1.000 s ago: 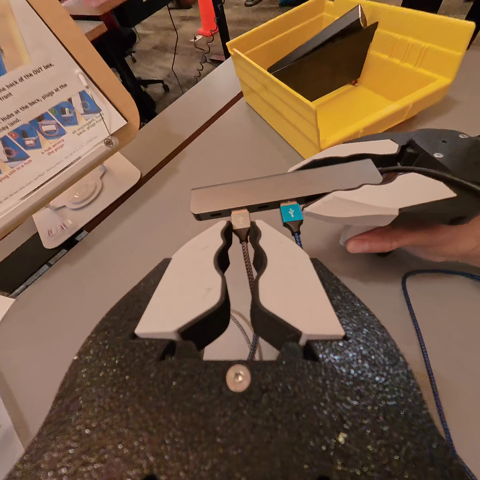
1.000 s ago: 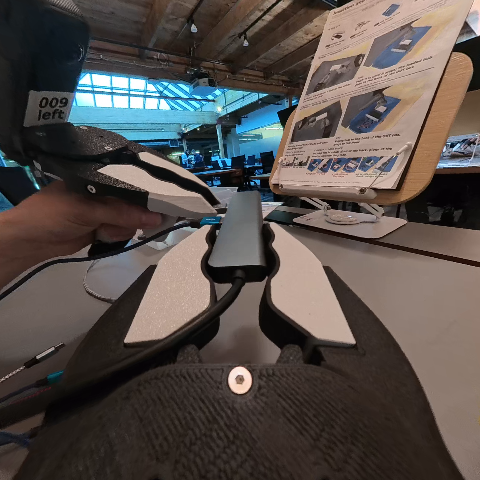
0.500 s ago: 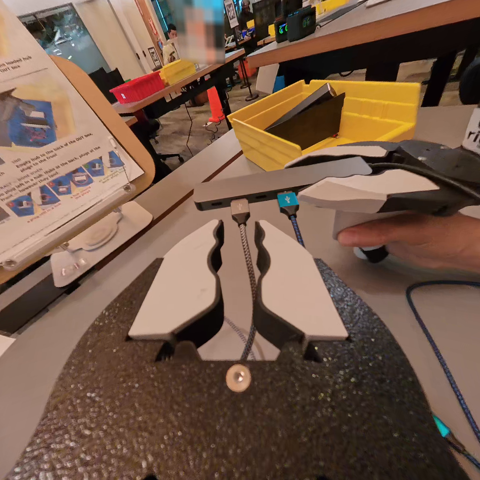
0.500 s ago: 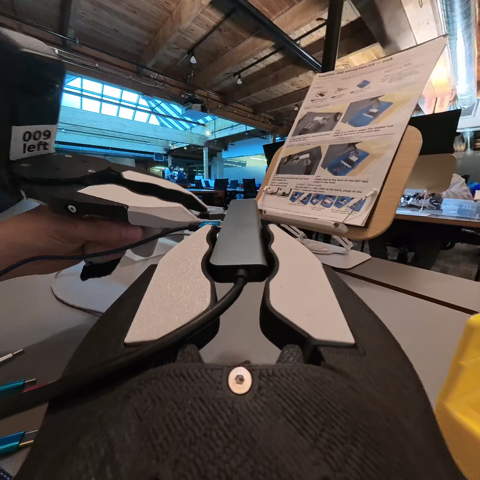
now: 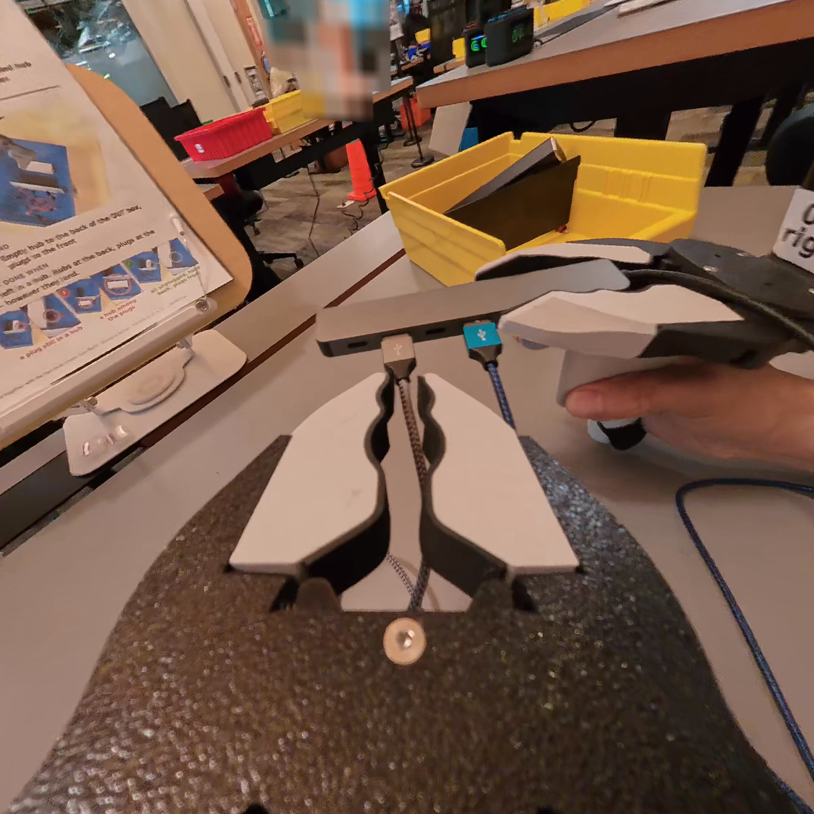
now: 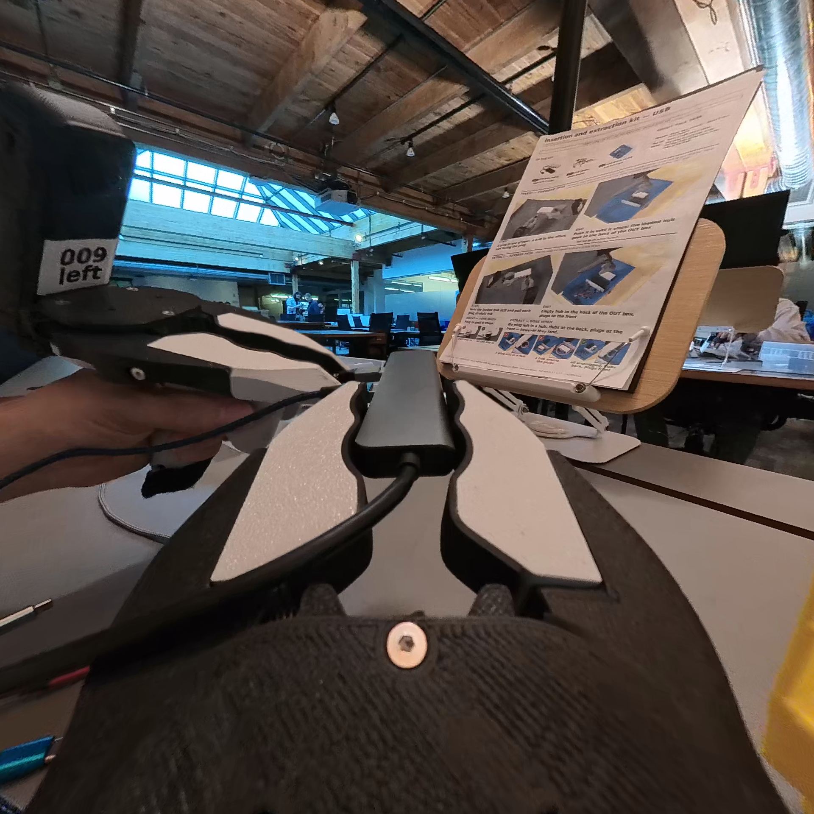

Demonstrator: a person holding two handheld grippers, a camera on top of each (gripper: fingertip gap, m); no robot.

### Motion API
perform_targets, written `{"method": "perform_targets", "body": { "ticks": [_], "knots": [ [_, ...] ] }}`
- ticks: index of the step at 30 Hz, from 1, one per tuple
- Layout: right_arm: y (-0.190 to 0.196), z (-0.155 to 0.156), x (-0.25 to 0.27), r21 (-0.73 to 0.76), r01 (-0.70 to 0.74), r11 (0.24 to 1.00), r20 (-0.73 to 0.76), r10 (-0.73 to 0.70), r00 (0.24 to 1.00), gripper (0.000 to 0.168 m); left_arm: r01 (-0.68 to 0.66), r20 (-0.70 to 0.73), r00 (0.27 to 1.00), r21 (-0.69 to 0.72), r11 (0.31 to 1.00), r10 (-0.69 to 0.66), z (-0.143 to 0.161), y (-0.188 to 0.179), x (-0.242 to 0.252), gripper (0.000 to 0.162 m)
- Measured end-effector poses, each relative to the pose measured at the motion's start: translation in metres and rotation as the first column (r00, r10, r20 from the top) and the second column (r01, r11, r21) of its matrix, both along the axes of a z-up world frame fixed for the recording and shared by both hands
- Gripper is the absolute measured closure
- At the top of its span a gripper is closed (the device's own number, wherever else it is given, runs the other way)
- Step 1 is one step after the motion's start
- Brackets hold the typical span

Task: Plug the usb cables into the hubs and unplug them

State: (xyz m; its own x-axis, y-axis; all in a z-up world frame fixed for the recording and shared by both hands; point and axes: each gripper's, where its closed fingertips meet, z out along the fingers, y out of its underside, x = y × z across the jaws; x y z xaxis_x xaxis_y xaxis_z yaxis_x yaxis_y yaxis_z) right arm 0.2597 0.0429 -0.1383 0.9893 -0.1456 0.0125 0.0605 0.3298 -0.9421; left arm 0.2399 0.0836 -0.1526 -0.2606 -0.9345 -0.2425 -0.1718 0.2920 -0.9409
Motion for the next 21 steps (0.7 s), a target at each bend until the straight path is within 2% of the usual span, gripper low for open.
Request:
{"method": "perform_targets", "body": {
  "ticks": [4,10,18,21],
  "knots": [
    [0.001,-0.002,-0.002,-0.014,-0.032,0.999,0.001,0.032,0.999,0.133,-0.042,0.041,0.998,0.011,0.999,0.041,0.006,0.004,-0.002,0.157],
    [0.007,-0.009,-0.004,-0.078,-0.036,0.996,-0.015,0.035,0.999,0.132,-0.069,-0.005,0.998,0.080,0.994,0.070,-0.001,0.010,-0.002,0.158],
    [0.009,-0.018,0.000,-0.138,-0.013,0.990,-0.022,0.010,1.000,0.131,-0.020,-0.054,0.998,0.171,0.985,0.029,0.003,0.013,0.006,0.158],
    [0.008,-0.019,0.007,-0.139,0.004,0.990,-0.037,-0.010,0.999,0.132,0.022,-0.095,0.995,0.112,0.993,-0.011,-0.003,0.011,0.011,0.157]
  ]
}}
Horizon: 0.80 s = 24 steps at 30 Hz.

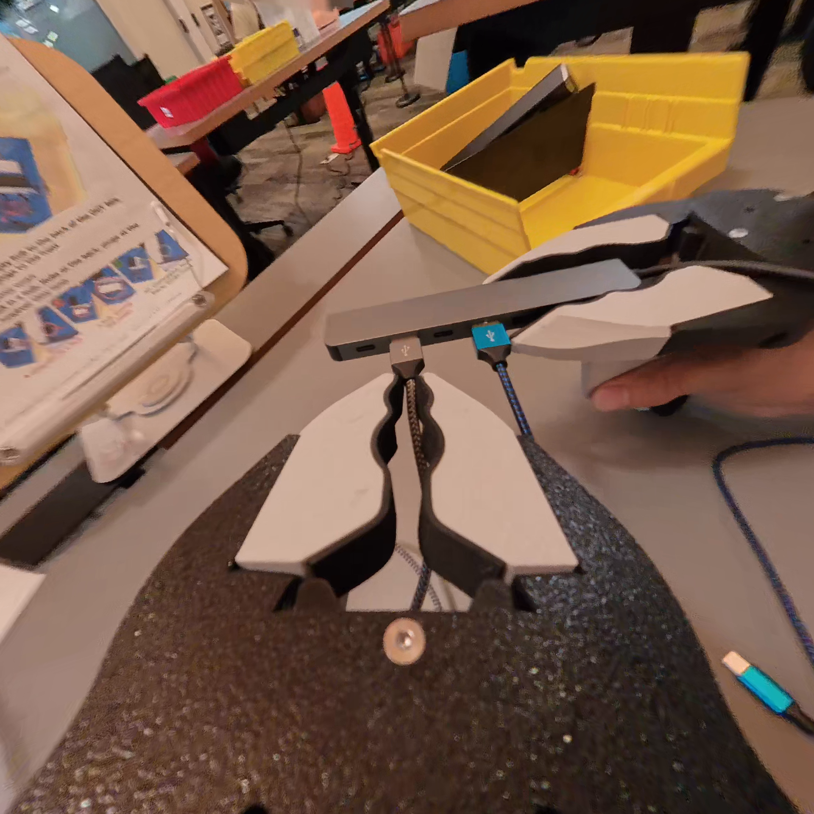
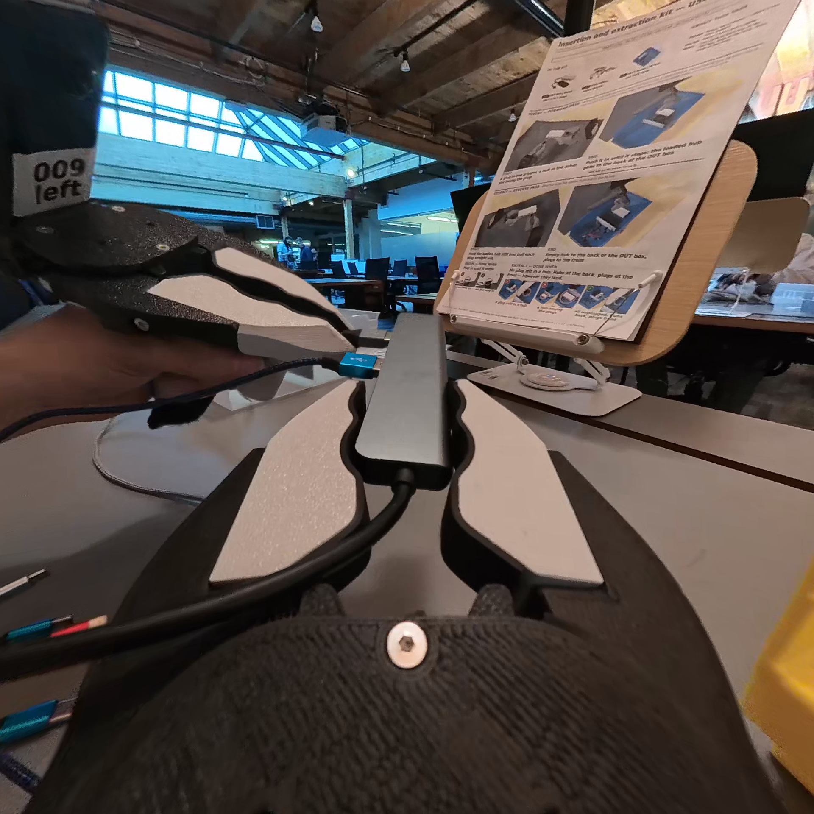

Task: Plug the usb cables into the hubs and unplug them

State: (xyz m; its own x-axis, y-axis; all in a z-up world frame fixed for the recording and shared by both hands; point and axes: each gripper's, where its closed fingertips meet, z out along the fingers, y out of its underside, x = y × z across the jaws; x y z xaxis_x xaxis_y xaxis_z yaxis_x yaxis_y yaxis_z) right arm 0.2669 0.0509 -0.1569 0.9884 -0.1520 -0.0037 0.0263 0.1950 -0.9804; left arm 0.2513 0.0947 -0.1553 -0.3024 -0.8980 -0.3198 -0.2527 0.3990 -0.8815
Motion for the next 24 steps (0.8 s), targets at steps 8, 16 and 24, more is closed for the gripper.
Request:
{"method": "perform_targets", "body": {
  "ticks": [8,16,24],
  "knots": [
    [-0.011,0.001,0.015,0.005,0.084,0.996,0.037,-0.084,0.996,0.133,-0.032,-0.084,0.996,-0.213,0.977,0.015,0.001,0.032,-0.039,0.107],
    [-0.017,0.002,0.025,0.010,0.126,0.992,0.043,-0.126,0.991,0.132,-0.432,-0.496,0.799,-0.082,0.898,0.339,-0.088,0.146,-0.186,0.098],
    [-0.017,0.002,0.022,0.012,0.122,0.992,0.064,-0.123,0.990,0.133,-0.842,-0.512,0.540,-0.345,0.415,0.668,-0.104,0.241,-0.270,0.080]
  ]
}}
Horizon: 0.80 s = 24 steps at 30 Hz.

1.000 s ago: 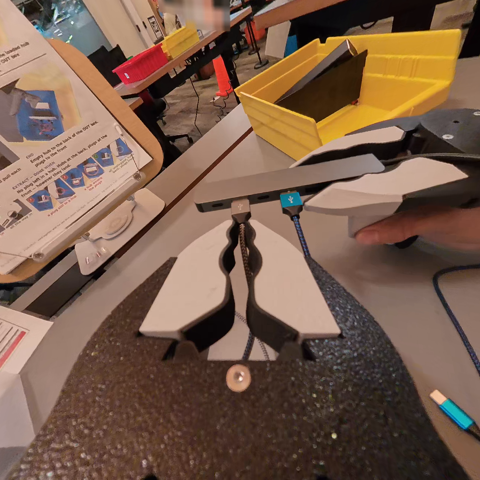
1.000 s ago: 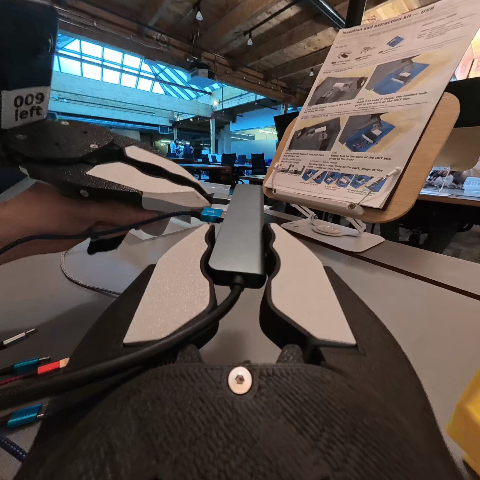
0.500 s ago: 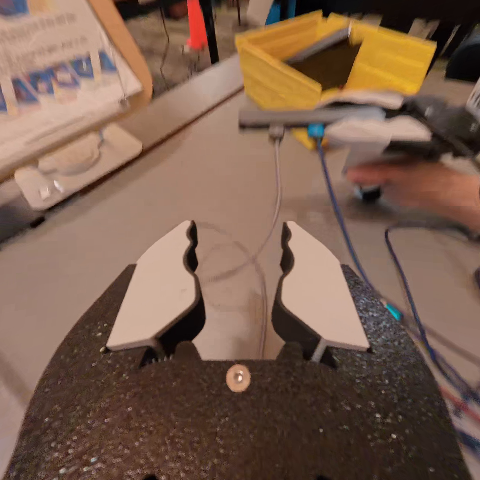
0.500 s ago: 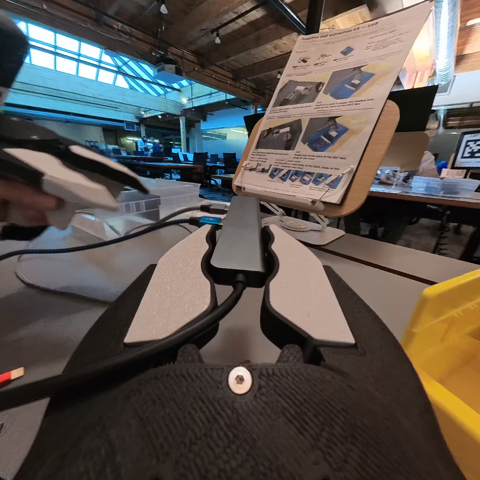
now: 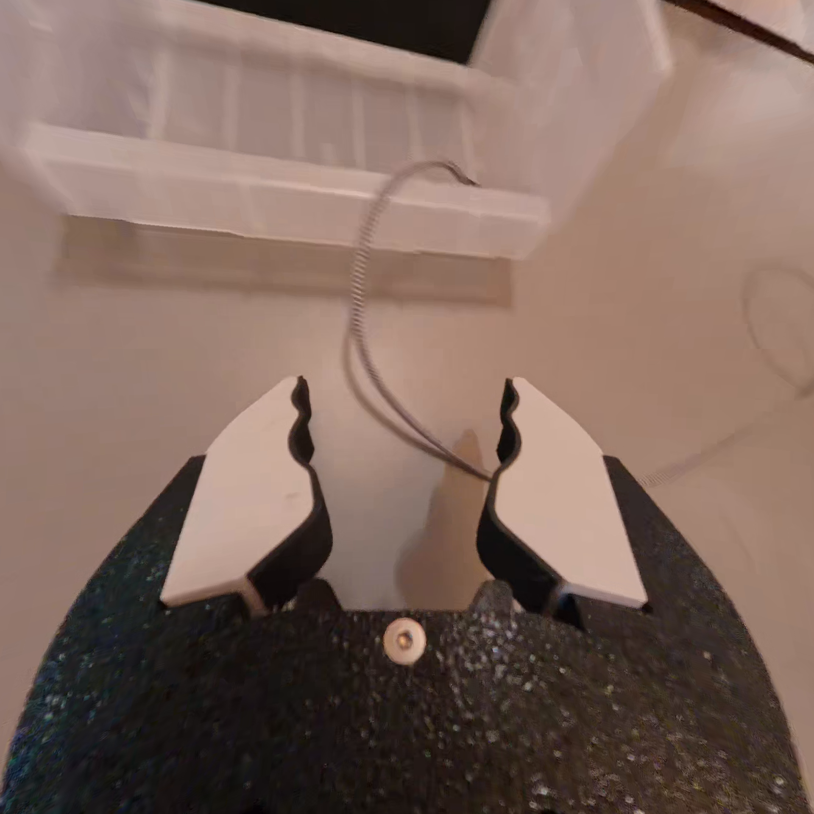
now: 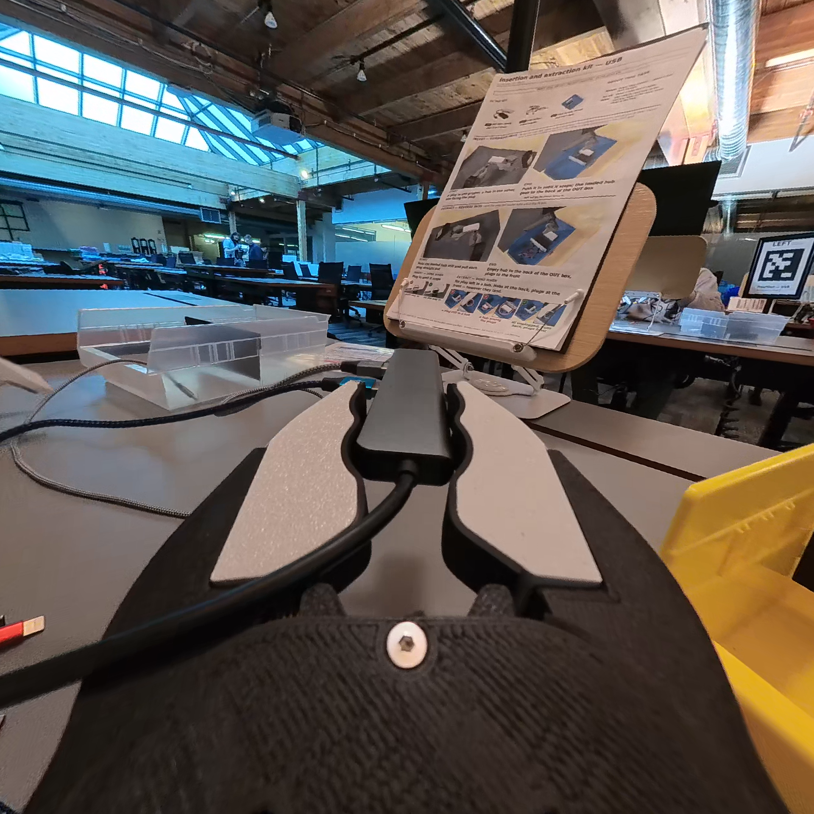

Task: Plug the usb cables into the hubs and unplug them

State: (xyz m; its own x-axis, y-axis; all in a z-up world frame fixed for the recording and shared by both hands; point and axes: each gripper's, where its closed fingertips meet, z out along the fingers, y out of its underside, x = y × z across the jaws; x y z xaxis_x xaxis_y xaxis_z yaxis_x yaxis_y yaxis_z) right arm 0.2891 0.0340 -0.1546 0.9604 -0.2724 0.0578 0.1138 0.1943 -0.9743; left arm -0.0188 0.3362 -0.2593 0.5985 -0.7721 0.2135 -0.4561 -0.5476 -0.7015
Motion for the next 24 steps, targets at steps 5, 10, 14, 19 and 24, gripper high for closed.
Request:
{"method": "perform_targets", "body": {
  "ticks": [5,10,14,19,24],
  "knots": [
    [0.001,0.000,-0.004,-0.001,-0.019,1.000,0.022,0.019,1.000,0.132,-0.042,0.043,0.998,-0.061,0.997,0.044,-0.010,0.026,0.010,0.099],
    [-0.003,0.003,-0.003,0.028,-0.023,0.999,0.011,0.023,1.000,0.132,0.112,0.076,0.990,0.111,0.987,-0.121,0.012,0.008,0.039,0.162],
    [-0.001,0.002,-0.005,0.017,-0.040,0.999,0.010,0.039,0.999,0.133,0.154,0.132,0.960,0.491,0.857,-0.248,0.106,-0.029,0.070,0.162],
    [0.002,0.000,-0.007,0.005,-0.063,0.998,0.014,0.063,0.998,0.133,0.267,0.234,0.722,0.775,0.574,-0.652,0.241,-0.140,0.135,0.162],
    [-0.001,0.004,-0.017,0.057,-0.199,0.978,-0.013,0.200,0.980,0.132,0.559,-0.050,0.210,0.825,0.078,-0.976,0.253,-0.269,0.200,0.162]
  ]
}}
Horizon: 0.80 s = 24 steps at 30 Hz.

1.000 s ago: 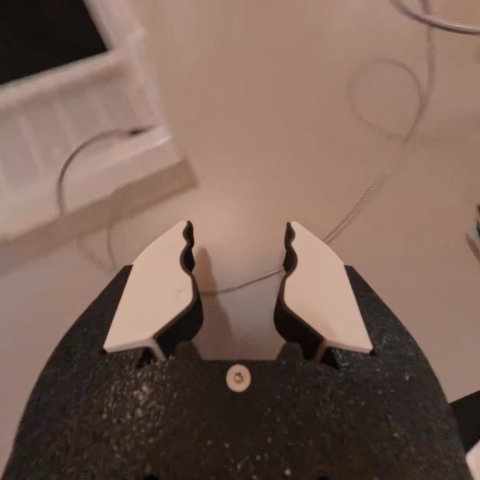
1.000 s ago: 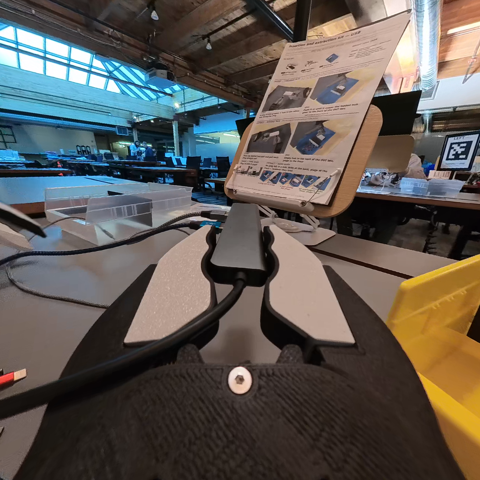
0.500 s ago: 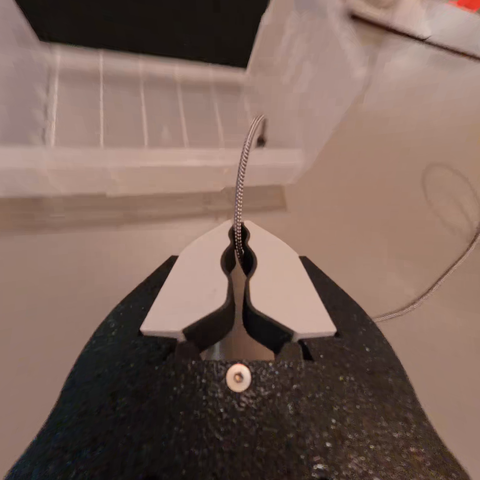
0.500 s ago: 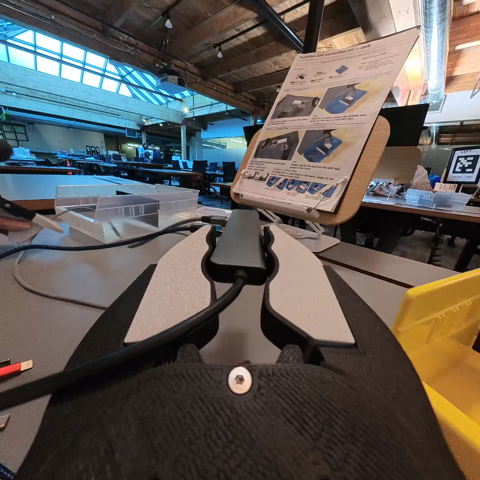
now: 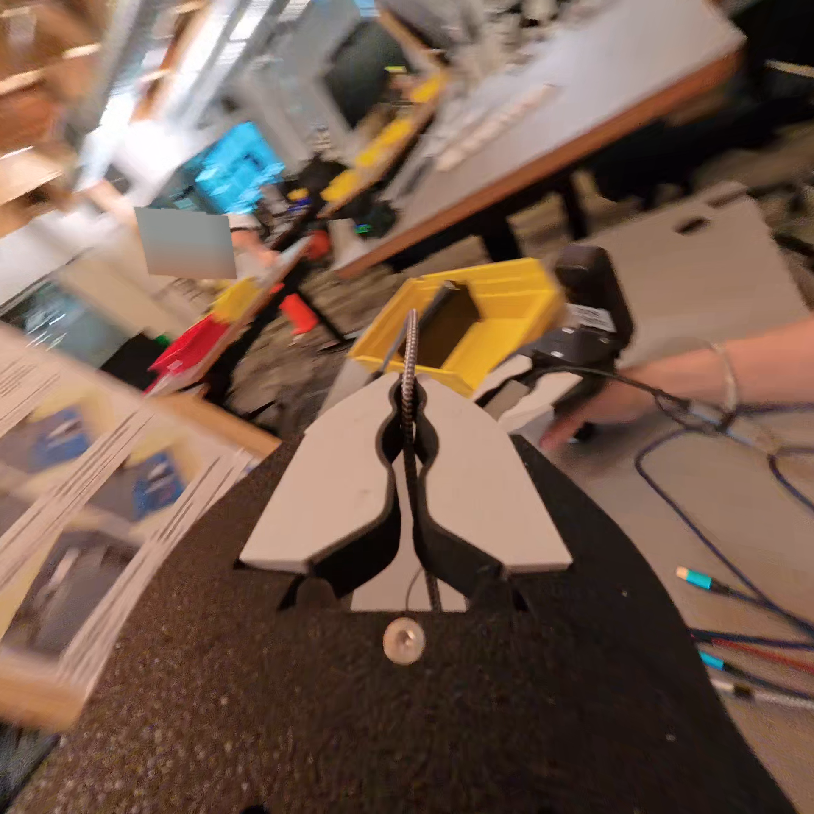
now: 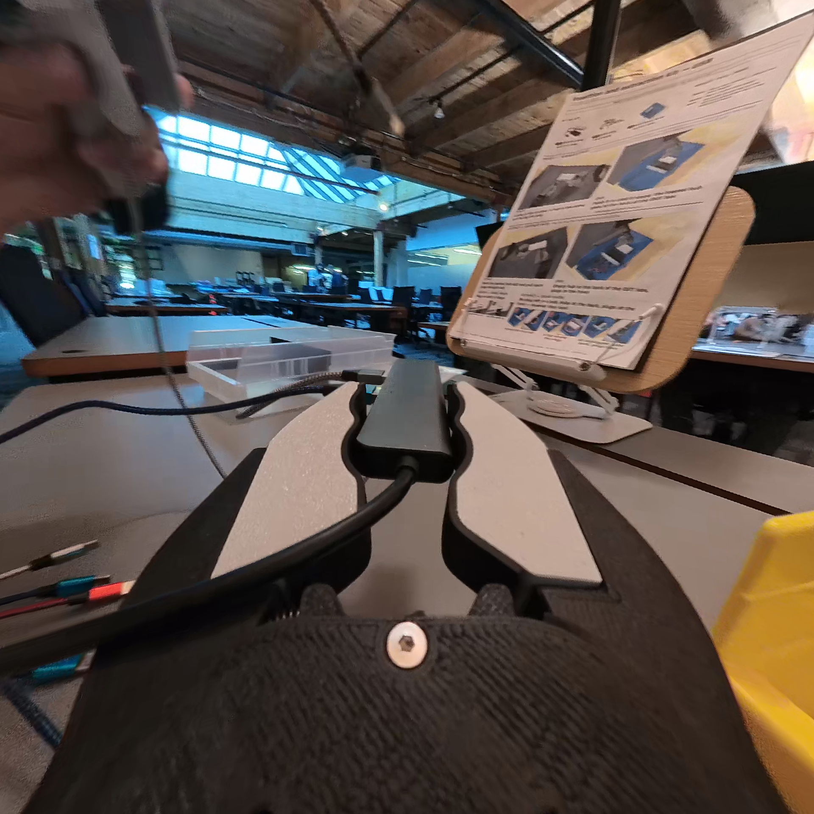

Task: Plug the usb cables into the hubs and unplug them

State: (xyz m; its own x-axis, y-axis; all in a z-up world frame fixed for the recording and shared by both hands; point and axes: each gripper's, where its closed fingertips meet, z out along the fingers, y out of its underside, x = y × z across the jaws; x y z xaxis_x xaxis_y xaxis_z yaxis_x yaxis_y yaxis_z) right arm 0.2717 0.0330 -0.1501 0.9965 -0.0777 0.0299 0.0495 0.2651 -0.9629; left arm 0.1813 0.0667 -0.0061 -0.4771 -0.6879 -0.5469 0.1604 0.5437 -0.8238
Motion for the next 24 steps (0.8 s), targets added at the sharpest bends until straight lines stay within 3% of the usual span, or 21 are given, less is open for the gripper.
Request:
{"method": "perform_targets", "body": {
  "ticks": [2,4,8,14,16,19,24],
  "knots": [
    [-0.004,0.002,-0.002,0.029,-0.051,0.998,-0.024,0.051,0.998,0.133,0.202,-0.102,0.976,0.114,0.973,-0.191,-0.025,-0.030,0.017,0.162],
    [-0.008,0.005,-0.003,0.061,-0.081,0.995,-0.039,0.084,0.996,0.133,0.330,-0.189,0.936,0.178,0.927,-0.297,-0.050,-0.046,0.033,0.162],
    [-0.007,0.006,-0.012,0.067,-0.156,0.986,-0.031,0.158,0.987,0.133,0.447,-0.329,0.871,0.220,0.867,-0.366,-0.088,-0.062,0.059,0.162],
    [-0.002,0.007,-0.028,0.074,-0.248,0.966,-0.021,0.250,0.968,0.133,0.588,-0.486,0.753,0.193,0.786,-0.444,-0.115,-0.078,0.071,0.162],
    [-0.002,0.006,-0.028,0.066,-0.245,0.967,-0.012,0.247,0.969,0.132,0.642,-0.516,0.700,0.153,0.751,-0.494,-0.110,-0.083,0.064,0.162],
    [-0.001,0.005,-0.027,0.051,-0.234,0.971,-0.003,0.235,0.972,0.133,0.689,-0.466,0.656,0.047,0.723,-0.594,-0.078,-0.094,0.055,0.162],
    [0.003,0.002,-0.028,0.024,-0.214,0.977,0.016,0.213,0.977,0.132,0.599,-0.533,0.733,0.212,0.772,-0.423,-0.086,-0.080,0.081,0.162]
  ]
}}
